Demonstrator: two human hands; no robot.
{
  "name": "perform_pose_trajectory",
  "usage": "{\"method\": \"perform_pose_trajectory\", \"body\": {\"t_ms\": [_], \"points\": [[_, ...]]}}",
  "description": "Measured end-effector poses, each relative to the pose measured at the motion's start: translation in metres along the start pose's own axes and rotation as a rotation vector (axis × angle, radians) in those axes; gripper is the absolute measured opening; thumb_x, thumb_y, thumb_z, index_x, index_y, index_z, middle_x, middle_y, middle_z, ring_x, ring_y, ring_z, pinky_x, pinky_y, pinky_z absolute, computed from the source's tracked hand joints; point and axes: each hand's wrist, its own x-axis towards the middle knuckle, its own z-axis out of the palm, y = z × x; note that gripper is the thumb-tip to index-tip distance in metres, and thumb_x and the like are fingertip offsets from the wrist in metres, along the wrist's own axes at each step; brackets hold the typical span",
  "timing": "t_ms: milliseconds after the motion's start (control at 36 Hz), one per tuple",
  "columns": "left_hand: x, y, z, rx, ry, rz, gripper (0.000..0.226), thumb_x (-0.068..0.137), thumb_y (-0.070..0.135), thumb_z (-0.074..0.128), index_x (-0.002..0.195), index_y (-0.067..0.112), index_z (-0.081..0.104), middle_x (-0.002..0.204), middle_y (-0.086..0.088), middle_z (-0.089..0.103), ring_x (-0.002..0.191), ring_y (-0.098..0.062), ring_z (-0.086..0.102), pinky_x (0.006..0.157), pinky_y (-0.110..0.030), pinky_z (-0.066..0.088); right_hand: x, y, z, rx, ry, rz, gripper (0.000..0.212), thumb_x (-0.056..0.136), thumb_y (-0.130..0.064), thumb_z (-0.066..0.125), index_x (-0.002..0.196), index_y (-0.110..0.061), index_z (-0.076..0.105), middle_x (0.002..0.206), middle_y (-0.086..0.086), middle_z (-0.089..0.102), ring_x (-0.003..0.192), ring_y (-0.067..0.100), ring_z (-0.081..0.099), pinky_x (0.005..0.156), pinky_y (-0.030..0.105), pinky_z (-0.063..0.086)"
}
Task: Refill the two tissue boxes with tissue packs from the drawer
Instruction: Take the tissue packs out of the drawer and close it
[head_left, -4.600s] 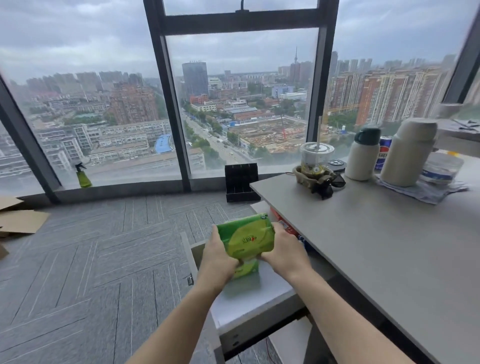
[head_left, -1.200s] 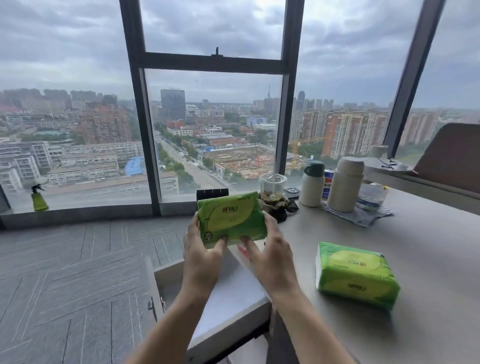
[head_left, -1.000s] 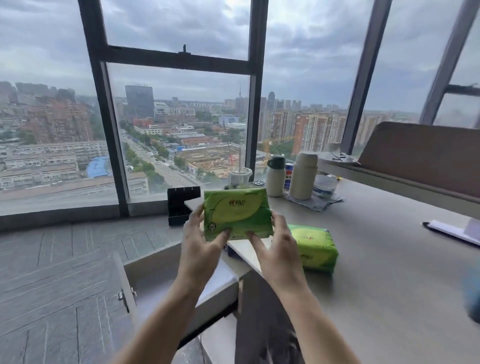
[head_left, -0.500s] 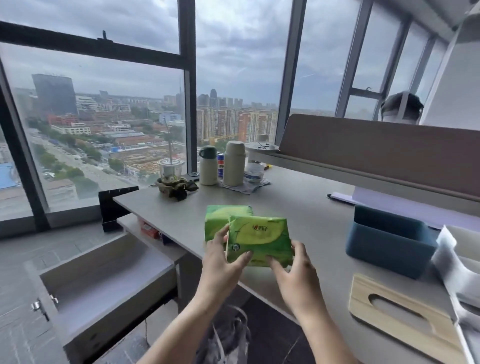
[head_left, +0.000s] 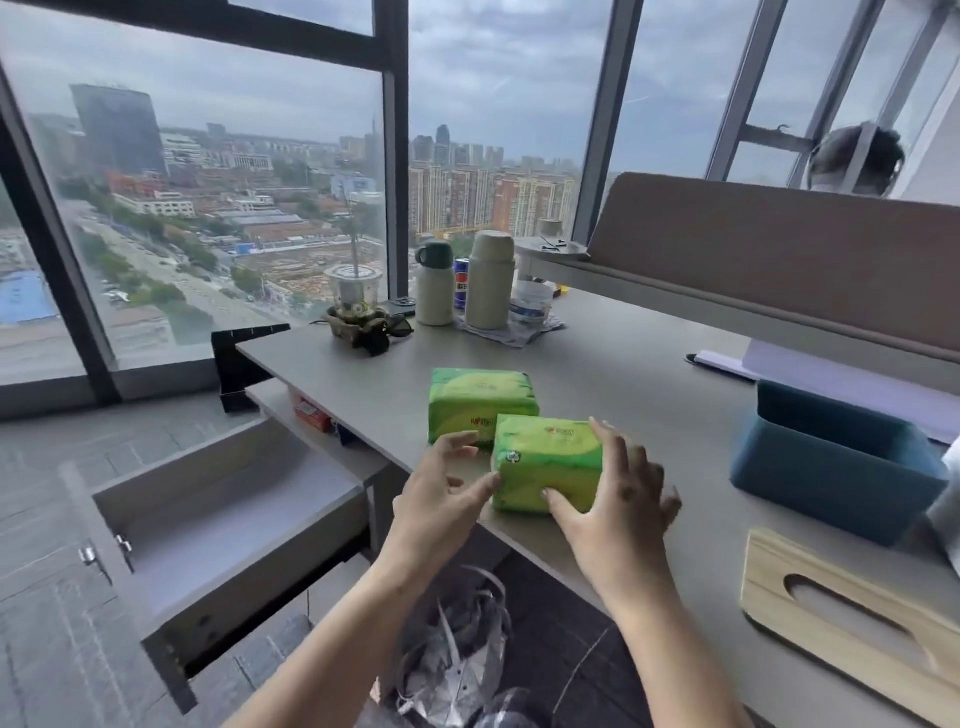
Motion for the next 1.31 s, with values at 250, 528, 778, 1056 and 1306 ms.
{"method": "perform_pose_trajectory", "body": {"t_ms": [250,528,778,1056,1306], "points": [[-0.016,-0.019,-0.088,-0.01,0.266,-0.018,0.029,0.087,0.021,0.066,0.112,0.033,0.059,0.102,0.013,0.068,0.081,-0.001,0.062,0.063,-0.011,0.049,-0.018,-0.085,0.045,0.195,-0.045,-0.327,0.048,0.074,-0.029,0.076,0.118,-0.031,0.056,0.125,-0.01,0.057,0.12,0.013,0.047,0.103,0.036,0.026],[-0.078,-0.082,-0.184,0.174,0.537,-0.226,0.03,0.091,0.025,0.061,0.12,0.031,0.054,0.102,0.015,0.062,0.082,0.001,0.06,0.061,-0.014,0.044,-0.095,-0.152,0.155,0.4,-0.438,-0.326,0.039,0.079,-0.023,0.073,0.114,-0.031,0.057,0.12,-0.013,0.057,0.118,0.008,0.043,0.098,0.028,0.032],[-0.121,-0.141,-0.226,0.227,0.657,-0.434,0.032,0.091,0.026,0.061,0.122,0.027,0.054,0.118,0.01,0.056,0.102,-0.015,0.058,0.085,-0.031,0.048,-0.174,-0.175,0.218,0.397,-0.77,-0.225,0.038,0.082,-0.031,0.069,0.116,-0.037,0.053,0.109,-0.02,0.06,0.108,0.006,0.051,0.091,0.028,0.043],[-0.114,-0.171,-0.229,0.029,0.456,-0.618,0.029,0.095,0.031,0.05,0.122,0.035,0.061,0.123,0.0,0.066,0.113,-0.018,0.06,0.1,-0.041,0.048,-0.2,-0.178,0.242,0.482,-0.855,-0.083,0.038,0.084,-0.034,0.066,0.118,-0.044,0.052,0.108,-0.022,0.065,0.101,0.002,0.059,0.086,0.032,0.052],[-0.089,-0.17,-0.218,-0.056,0.439,-0.627,0.036,0.093,0.017,0.051,0.127,0.02,0.062,0.125,0.007,0.066,0.116,-0.015,0.06,0.099,-0.032,0.046,-0.184,-0.173,0.244,0.618,-0.693,0.111,0.008,0.084,-0.046,0.066,0.089,-0.052,0.065,0.073,-0.026,0.07,0.07,-0.009,0.064,0.059,0.022,0.053]]}}
